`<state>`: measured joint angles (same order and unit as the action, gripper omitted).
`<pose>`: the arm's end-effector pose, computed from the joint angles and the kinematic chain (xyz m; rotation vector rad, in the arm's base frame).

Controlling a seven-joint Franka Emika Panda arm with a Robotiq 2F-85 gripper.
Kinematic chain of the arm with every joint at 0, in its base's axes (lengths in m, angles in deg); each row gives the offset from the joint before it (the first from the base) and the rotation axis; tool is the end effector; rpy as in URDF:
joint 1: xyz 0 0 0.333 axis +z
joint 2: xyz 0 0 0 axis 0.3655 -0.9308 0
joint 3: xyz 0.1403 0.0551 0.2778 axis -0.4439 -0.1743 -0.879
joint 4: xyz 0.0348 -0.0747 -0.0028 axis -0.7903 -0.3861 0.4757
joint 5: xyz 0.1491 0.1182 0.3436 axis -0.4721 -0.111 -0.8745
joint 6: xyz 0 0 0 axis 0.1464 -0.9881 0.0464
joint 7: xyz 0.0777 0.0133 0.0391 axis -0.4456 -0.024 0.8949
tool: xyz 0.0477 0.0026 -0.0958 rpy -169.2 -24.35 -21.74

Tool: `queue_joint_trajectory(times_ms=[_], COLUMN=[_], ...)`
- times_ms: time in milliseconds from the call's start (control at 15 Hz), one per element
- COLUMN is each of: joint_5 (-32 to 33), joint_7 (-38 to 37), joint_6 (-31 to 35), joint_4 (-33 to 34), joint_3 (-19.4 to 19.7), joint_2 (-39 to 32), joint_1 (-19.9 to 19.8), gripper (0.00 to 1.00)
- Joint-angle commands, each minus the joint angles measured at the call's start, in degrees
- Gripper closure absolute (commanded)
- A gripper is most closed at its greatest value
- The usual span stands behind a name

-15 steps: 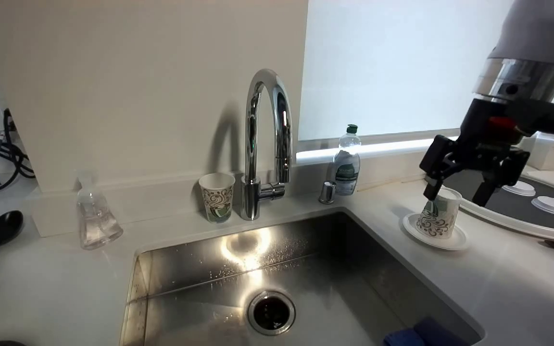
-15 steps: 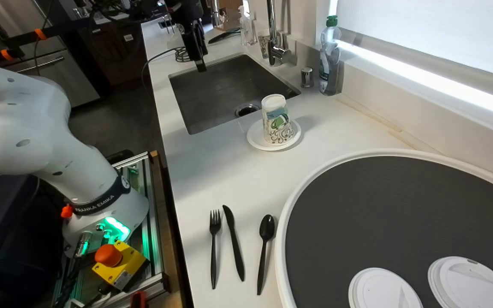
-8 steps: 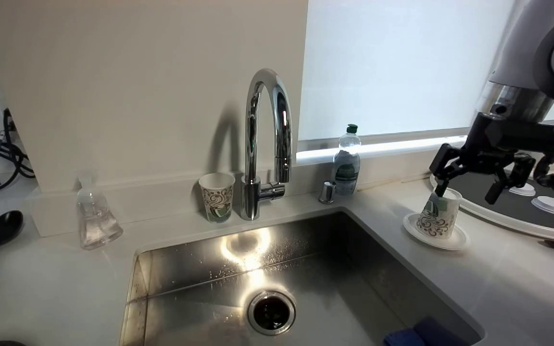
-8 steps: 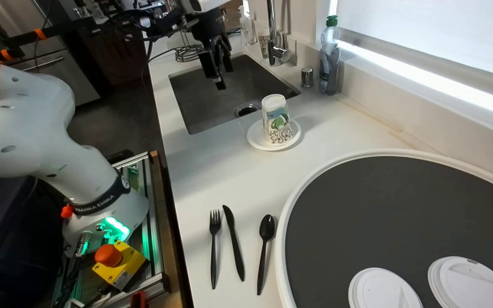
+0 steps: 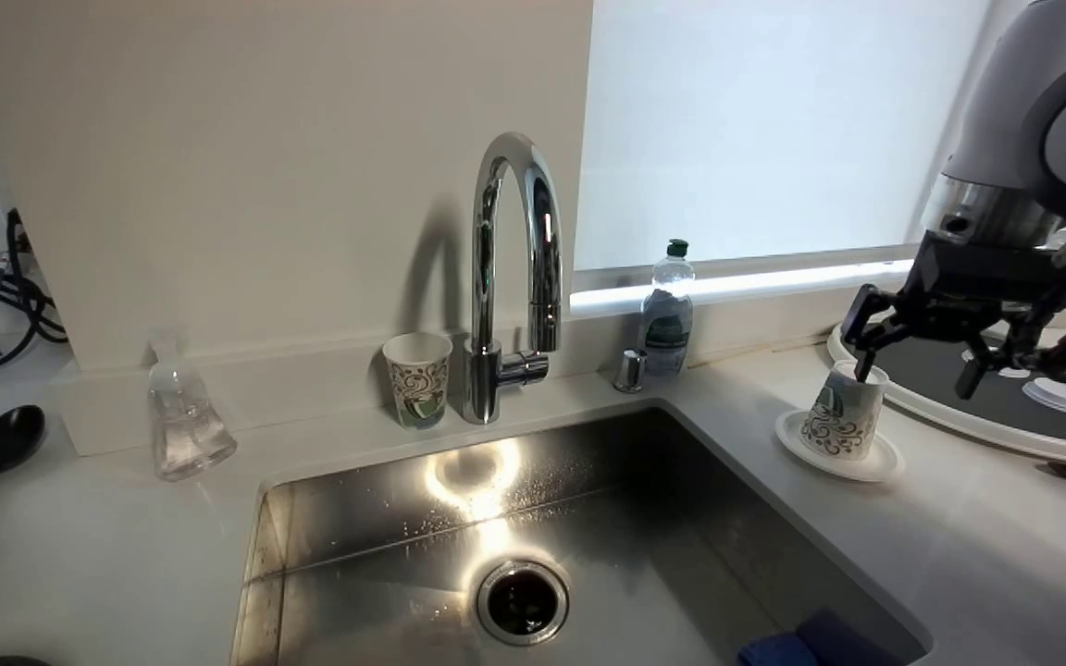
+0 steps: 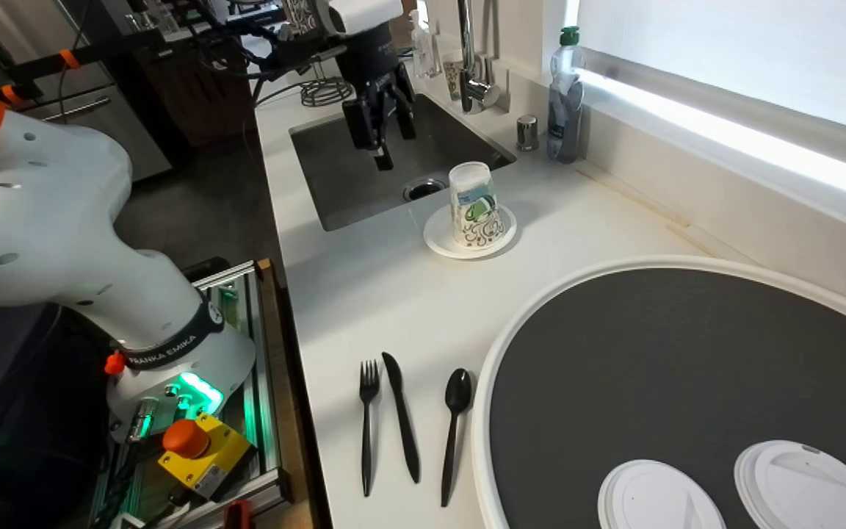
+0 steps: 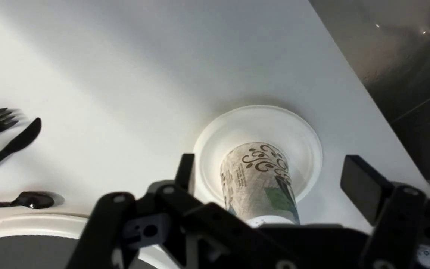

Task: Remove the cup from the plate, then put the plate on the cup

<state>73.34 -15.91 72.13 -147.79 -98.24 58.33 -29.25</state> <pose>0.3815 0.0277 0.4128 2.8760 -1.0804 0.1869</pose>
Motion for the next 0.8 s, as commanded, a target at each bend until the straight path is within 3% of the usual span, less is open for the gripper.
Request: queue_joint_trajectory(times_ms=[0,733], joint_5=[2.3,4.2], joint_7=[-4.3,-14.8], joint_6=[2.8,12.0], joint_4=[-1.6,-4.7], joint_3=[0.4,1.3], joint_2=[-0.8,-2.3], joint_1=[-0.7,-3.5], gripper=[0.00,0.00])
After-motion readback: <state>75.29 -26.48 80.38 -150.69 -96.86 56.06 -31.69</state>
